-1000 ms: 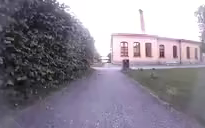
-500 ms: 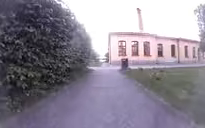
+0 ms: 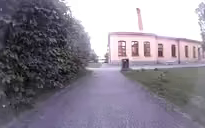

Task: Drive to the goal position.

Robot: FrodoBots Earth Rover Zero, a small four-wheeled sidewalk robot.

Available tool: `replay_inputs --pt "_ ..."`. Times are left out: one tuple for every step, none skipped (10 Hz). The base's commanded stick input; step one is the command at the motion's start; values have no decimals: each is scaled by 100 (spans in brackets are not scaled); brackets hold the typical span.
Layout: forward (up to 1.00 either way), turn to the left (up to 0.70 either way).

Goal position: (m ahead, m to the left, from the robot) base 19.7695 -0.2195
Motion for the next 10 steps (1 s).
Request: replay_inputs --pt "85 0" --pt "85 0" --pt "85 0" --pt "85 0" --pt "85 0" --pt "85 0" --pt "85 0" --pt "85 0" --pt "85 0" --pt "85 0"
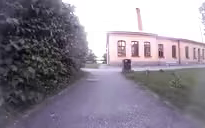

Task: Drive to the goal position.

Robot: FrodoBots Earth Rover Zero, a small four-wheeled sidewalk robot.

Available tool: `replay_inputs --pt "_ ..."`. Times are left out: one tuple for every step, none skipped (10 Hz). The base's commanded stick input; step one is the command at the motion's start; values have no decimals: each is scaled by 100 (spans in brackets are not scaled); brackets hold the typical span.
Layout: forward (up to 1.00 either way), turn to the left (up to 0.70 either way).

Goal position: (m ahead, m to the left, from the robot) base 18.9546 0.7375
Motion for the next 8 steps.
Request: replay_inputs --pt "85 0" --pt "85 0" --pt "85 0" --pt "85 0" --pt "85 0" --pt "85 0" --pt "85 0" --pt "85 0"
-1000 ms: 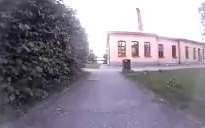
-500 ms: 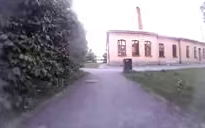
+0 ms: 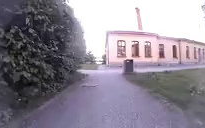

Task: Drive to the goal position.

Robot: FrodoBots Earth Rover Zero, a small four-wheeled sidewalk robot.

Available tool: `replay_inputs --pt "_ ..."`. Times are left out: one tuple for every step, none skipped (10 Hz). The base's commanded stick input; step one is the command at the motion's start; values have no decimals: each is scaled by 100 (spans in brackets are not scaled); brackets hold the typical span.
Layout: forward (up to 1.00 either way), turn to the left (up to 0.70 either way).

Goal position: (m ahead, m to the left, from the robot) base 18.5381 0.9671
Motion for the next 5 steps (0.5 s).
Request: replay_inputs --pt "85 0" --pt "85 0" --pt "85 0" --pt "85 0" --pt "85 0"
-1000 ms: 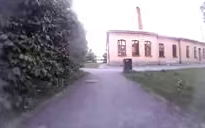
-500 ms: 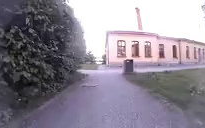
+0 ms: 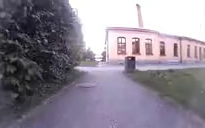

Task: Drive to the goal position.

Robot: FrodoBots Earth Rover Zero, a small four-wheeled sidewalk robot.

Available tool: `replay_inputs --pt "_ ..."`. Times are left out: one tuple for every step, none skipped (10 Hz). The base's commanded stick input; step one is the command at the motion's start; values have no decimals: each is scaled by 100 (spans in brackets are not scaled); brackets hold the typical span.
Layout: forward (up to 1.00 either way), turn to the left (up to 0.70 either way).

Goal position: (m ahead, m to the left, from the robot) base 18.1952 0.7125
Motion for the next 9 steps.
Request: replay_inputs --pt "85 0" --pt "85 0" --pt "85 0" --pt "85 0" --pt "85 0" --pt "85 0" --pt "85 0" --pt "85 0" --pt "85 0"
